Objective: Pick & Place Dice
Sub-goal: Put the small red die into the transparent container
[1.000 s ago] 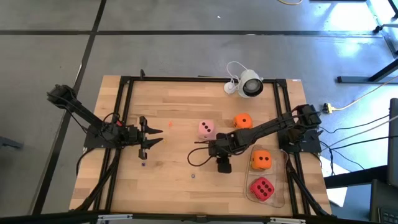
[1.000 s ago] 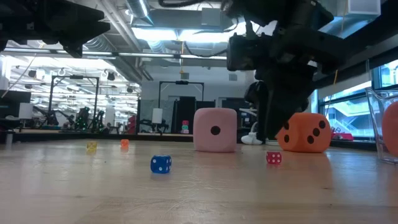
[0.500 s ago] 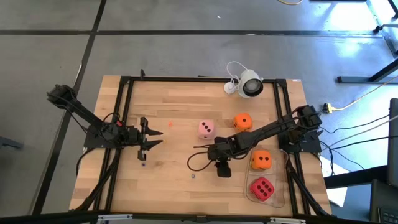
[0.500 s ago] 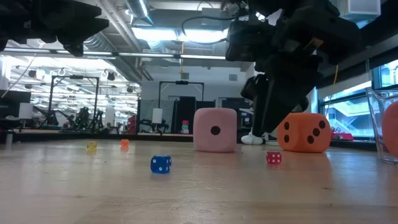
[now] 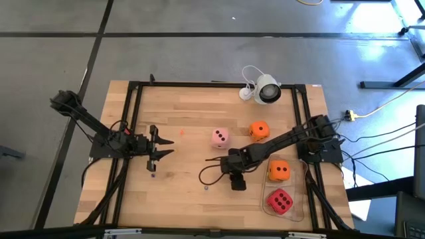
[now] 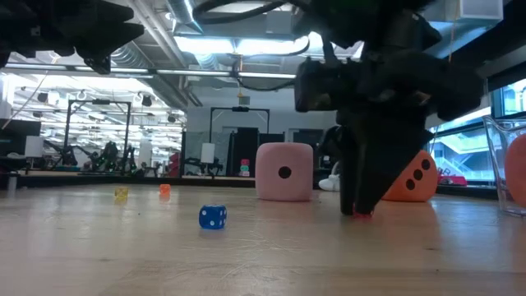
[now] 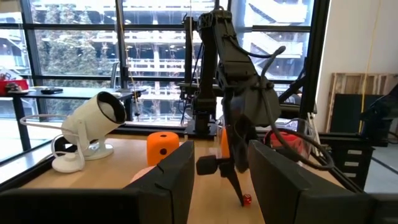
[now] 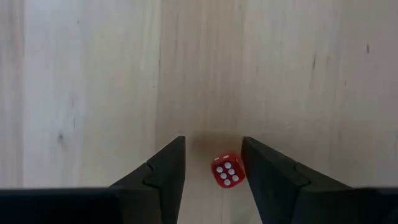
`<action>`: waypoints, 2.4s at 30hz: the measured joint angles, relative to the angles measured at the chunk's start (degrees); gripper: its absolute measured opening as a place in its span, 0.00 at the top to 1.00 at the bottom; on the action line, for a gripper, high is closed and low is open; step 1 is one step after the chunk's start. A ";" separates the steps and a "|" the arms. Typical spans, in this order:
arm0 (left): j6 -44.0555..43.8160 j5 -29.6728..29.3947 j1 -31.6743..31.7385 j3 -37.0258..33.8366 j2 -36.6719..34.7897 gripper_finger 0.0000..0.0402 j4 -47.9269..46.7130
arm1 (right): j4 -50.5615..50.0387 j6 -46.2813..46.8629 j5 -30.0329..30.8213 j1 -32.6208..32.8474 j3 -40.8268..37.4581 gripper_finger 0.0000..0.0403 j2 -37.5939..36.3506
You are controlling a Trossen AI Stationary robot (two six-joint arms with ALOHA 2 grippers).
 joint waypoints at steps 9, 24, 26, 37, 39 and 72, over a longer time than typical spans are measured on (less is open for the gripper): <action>0.17 -0.04 0.00 0.00 0.00 0.64 -0.03 | -0.10 -1.11 -0.19 0.11 -0.07 0.60 0.12; 1.11 -0.07 0.00 0.01 0.02 0.64 -0.07 | -0.75 -4.09 -0.43 0.00 -0.18 0.60 -0.01; 1.21 -0.07 0.00 0.02 0.04 0.64 -0.07 | -1.36 -4.09 -0.44 0.00 0.11 0.60 -0.01; 1.14 -0.07 0.00 0.02 0.04 0.64 -0.05 | -6.44 -7.12 -0.47 0.00 3.54 0.60 0.45; 1.14 -0.07 0.00 0.02 0.04 0.64 -0.06 | -6.76 -7.33 -0.56 0.00 3.56 0.60 0.43; 1.05 -0.04 0.00 0.02 0.04 0.64 -0.06 | -7.58 -10.15 1.32 0.00 3.61 0.88 0.30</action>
